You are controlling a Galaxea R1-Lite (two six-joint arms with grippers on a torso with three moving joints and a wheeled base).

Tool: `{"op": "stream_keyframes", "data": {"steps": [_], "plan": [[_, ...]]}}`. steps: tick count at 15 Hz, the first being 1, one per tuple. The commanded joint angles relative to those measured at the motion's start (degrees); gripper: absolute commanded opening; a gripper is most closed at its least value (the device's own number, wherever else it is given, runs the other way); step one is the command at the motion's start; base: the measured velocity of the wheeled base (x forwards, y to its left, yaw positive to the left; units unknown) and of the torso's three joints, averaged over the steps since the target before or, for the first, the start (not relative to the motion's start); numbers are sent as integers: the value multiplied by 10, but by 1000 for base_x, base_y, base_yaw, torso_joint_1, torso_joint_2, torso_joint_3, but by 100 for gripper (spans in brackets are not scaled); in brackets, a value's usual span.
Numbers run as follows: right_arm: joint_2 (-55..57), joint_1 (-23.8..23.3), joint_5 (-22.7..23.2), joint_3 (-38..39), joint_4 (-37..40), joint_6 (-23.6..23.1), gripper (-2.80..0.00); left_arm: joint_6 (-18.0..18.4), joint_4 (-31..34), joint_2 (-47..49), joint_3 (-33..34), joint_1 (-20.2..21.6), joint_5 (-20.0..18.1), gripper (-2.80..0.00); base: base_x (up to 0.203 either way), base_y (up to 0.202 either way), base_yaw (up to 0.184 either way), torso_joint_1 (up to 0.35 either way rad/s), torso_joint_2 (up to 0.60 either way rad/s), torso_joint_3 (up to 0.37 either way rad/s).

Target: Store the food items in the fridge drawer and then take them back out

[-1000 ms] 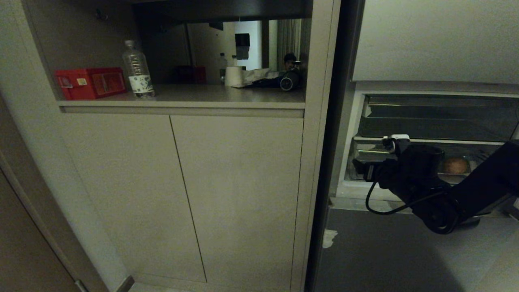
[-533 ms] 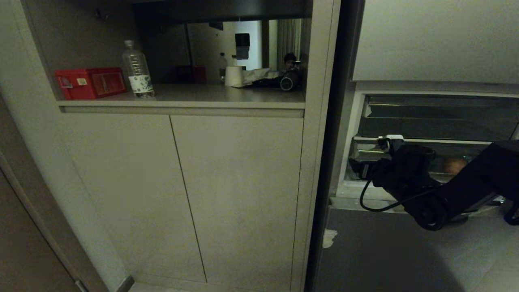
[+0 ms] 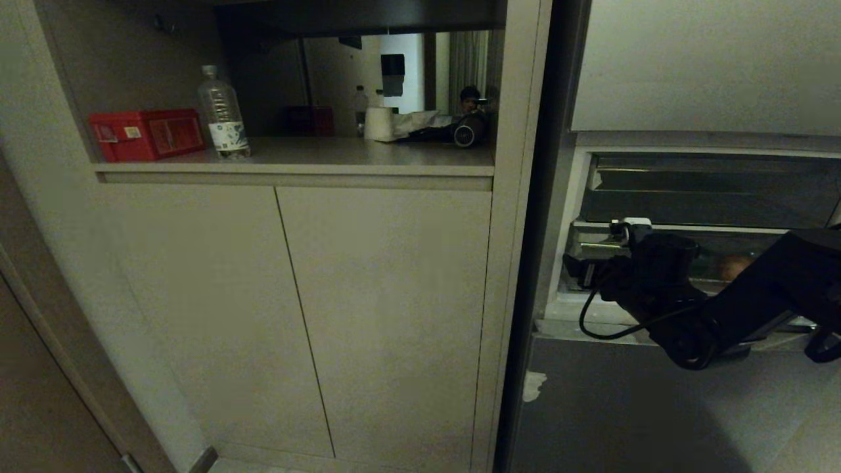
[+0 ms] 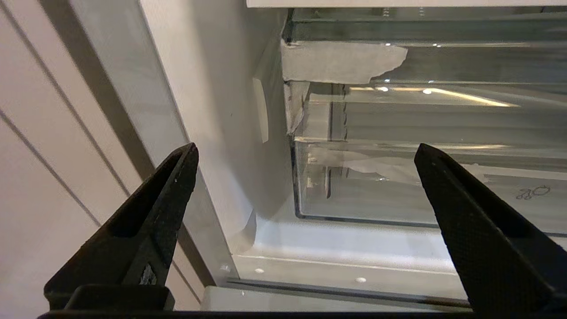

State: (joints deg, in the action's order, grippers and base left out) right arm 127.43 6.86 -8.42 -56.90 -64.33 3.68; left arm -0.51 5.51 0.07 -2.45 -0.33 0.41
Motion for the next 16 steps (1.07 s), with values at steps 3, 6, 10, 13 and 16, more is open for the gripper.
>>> {"op": "stream_keyframes", "data": {"steps": [3,6,10,13,16], "plan": [[11,-1,-11,-9,-4,0,0,0,0,0,0,0,0,-280,0,0,0,0,0,0],[12,-3,-16,-17,-4,0,0,0,0,0,0,0,0,-280,0,0,0,0,0,0],[12,-4,-17,-16,-4,1,0,0,0,0,0,0,0,-280,0,0,0,0,0,0],[13,-5,-16,-19,-4,0,0,0,0,0,0,0,0,-280,0,0,0,0,0,0],[20,-5,-17,-22,-4,1,0,0,0,0,0,0,0,-280,0,0,0,0,0,0]]}}
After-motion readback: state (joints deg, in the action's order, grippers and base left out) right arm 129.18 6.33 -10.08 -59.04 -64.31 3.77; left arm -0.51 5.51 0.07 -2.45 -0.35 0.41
